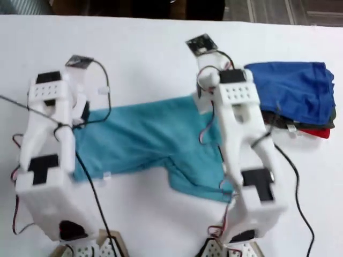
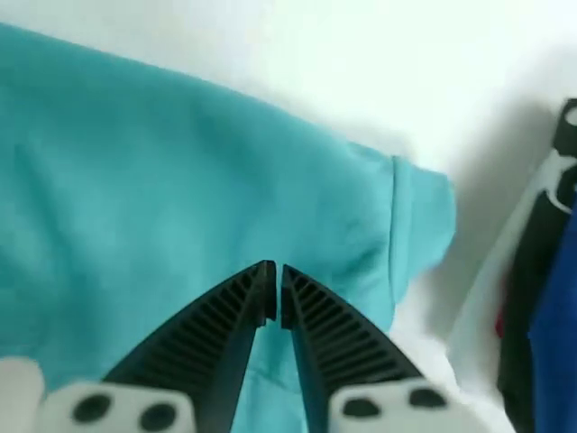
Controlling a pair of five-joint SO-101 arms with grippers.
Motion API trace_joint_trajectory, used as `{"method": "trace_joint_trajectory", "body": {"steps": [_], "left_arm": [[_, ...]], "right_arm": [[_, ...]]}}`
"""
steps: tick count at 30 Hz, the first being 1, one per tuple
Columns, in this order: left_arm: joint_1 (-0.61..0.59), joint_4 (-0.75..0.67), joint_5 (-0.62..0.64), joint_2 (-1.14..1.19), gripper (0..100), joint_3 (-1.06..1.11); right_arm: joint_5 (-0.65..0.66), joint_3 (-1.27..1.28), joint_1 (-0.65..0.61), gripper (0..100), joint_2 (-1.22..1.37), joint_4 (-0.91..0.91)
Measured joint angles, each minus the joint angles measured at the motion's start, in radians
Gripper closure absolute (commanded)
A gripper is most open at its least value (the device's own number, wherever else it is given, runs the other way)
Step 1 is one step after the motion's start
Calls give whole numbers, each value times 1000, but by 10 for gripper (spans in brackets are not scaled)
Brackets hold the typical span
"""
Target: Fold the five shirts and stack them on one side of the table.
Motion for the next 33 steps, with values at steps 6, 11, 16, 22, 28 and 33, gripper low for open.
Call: {"method": "trace_joint_trajectory", "body": {"steps": [6, 11, 16, 22, 28, 33], "left_arm": [[-60, 0, -17, 175, 972, -84], [-75, 14, -34, 293, 972, -227], [-75, 104, -34, 459, 972, -491], [-58, 273, -34, 735, 972, -979], [-28, 393, -34, 942, 972, -1398], [-14, 394, -34, 931, 972, -1407]], "right_arm": [[0, -167, 0, 979, 258, -2], [0, -304, 11, 979, 402, -2], [0, -431, 75, 979, 525, -2], [0, -514, 110, 979, 609, -2], [-5, -554, 112, 979, 614, 48], [-5, -603, 115, 979, 580, 149]]}}
